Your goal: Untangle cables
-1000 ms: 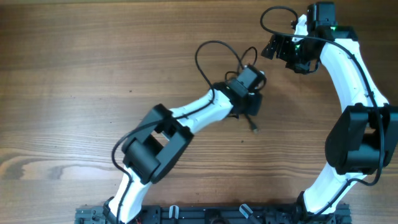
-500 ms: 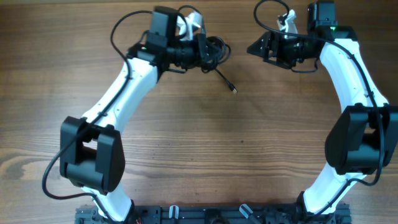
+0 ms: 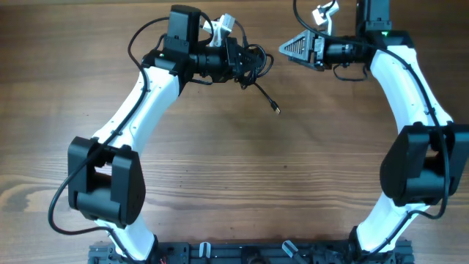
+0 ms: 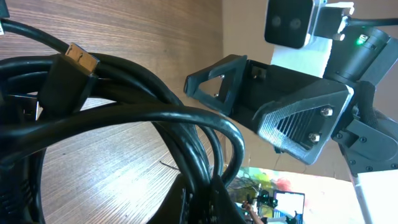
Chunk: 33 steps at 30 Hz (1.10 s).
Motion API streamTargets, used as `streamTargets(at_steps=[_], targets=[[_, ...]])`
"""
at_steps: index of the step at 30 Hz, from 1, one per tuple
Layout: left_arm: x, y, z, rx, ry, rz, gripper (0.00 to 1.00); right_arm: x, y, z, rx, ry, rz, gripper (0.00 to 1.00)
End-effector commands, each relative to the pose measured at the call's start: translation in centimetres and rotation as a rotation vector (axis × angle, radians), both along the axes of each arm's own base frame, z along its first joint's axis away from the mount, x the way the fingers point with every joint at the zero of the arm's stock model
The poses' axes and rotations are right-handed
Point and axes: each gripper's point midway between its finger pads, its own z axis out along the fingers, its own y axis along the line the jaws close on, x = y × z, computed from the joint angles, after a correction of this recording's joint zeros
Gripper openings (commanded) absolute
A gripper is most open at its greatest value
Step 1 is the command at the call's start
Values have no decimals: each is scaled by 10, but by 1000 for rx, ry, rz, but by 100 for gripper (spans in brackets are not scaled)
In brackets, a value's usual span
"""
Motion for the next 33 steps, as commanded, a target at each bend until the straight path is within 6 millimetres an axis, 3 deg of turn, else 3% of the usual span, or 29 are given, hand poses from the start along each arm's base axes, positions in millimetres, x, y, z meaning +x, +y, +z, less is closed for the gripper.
streamTargets(at_steps=[1, 4, 11, 28, 33], targets=[[-7, -5, 12, -30, -15, -33, 4, -1, 13, -15, -62, 67, -28, 70], [-8, -7, 12, -30, -15, -39, 4, -6, 27, -17, -73, 68, -5, 68], [-8, -8, 12, -30, -16, -40, 4, -12, 34, -44, -221, 202, -103, 49], [-5, -9, 17, -44, -28, -33, 4, -15, 31, -62, -313, 249, -148, 44], [-4, -9, 18, -48, -30, -30, 4, -8, 35, -73, -334, 249, -171, 33]])
